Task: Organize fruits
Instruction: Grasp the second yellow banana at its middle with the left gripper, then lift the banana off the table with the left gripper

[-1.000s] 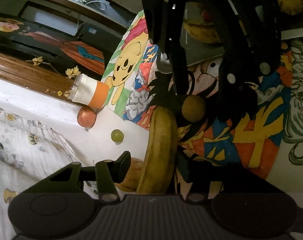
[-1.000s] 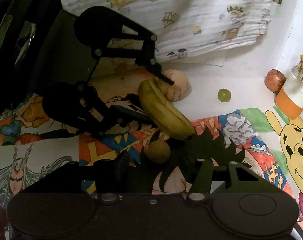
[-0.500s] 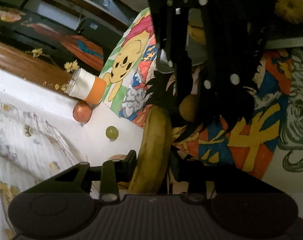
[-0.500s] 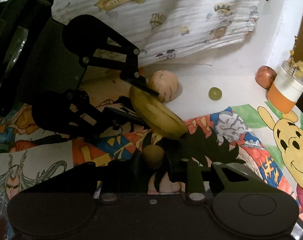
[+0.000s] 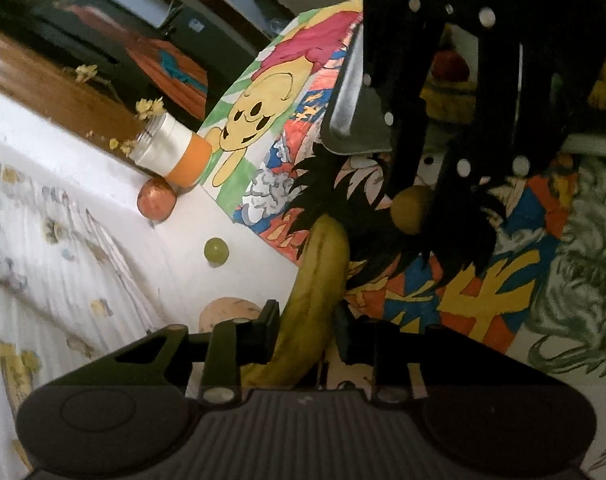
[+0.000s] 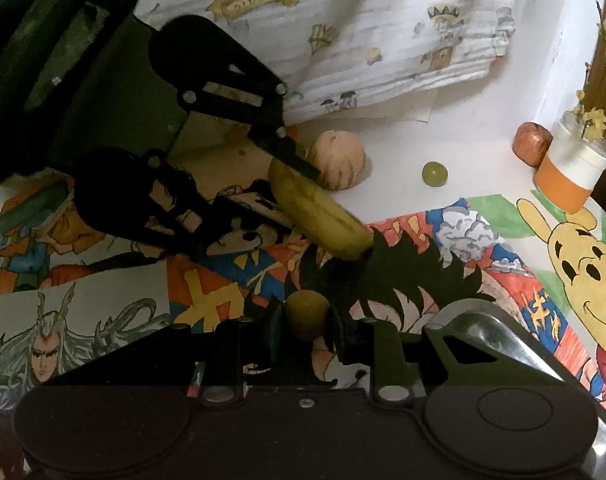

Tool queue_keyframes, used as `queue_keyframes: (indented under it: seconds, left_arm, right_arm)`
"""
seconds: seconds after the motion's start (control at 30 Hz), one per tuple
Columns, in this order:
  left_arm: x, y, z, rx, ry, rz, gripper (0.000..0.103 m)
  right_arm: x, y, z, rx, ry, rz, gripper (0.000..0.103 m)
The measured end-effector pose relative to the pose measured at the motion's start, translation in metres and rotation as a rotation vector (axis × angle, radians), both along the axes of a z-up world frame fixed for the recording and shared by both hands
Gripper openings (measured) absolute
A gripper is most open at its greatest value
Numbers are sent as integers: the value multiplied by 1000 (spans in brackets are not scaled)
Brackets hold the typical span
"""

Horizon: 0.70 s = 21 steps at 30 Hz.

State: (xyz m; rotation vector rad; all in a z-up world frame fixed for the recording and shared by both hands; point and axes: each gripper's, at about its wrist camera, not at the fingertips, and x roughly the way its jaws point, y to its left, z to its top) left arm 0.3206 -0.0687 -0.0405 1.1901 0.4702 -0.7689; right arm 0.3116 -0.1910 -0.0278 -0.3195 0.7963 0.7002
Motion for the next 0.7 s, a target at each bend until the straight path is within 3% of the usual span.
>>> queue_keyframes:
  seconds: [0.07, 0.23, 0.7]
  left_arm:
    - [1, -3, -6, 15, -6, -9, 46]
    - [15, -4, -5, -46, 21, 26, 46]
    - [10, -5, -4, -63, 9, 67, 43]
  right_arm:
    - [0, 0, 0, 0, 0, 0, 29]
    - [1, 1, -1, 3, -5, -4, 28]
    - [-9, -1, 1, 24, -5, -23, 28]
